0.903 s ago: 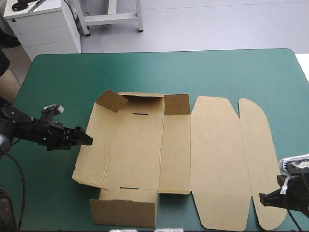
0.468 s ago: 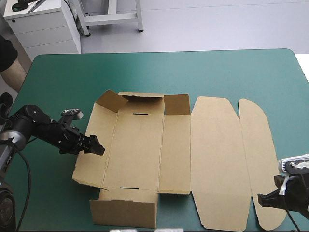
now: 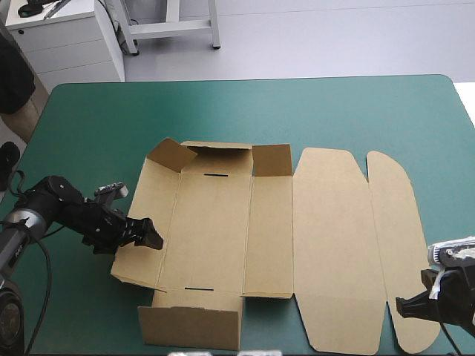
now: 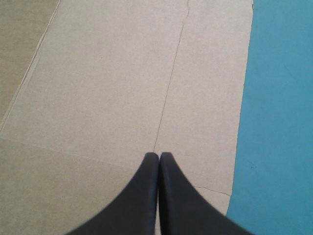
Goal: Fold the box
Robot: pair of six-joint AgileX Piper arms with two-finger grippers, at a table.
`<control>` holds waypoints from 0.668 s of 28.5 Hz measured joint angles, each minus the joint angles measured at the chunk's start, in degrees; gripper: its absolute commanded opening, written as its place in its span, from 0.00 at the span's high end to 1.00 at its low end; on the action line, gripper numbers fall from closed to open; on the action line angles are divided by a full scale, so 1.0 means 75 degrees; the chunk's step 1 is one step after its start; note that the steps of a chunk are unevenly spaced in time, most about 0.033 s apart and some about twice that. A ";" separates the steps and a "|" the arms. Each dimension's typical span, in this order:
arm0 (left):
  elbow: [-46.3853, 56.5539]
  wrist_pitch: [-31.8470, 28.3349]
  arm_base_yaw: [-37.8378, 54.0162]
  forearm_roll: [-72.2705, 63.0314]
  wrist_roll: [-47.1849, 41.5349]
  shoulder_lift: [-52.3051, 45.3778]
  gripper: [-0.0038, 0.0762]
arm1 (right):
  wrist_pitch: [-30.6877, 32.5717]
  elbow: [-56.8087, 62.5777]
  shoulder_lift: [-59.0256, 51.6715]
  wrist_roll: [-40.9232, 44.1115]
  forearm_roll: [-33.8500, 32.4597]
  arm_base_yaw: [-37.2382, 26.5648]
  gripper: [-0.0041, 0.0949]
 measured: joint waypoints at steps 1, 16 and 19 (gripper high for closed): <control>0.0000 0.0010 0.0000 0.0000 -0.0007 0.0000 0.17 | 0.0000 0.0000 0.0000 0.0000 0.0000 0.0000 0.98; 0.0003 0.0309 0.0000 -0.0024 0.0023 0.0000 0.58 | 0.0000 0.0000 0.0000 0.0000 0.0000 0.0000 0.98; 0.0003 0.0309 0.0000 -0.0032 0.0029 0.0000 0.69 | 0.0000 0.0000 0.0000 0.0000 0.0000 0.0000 0.98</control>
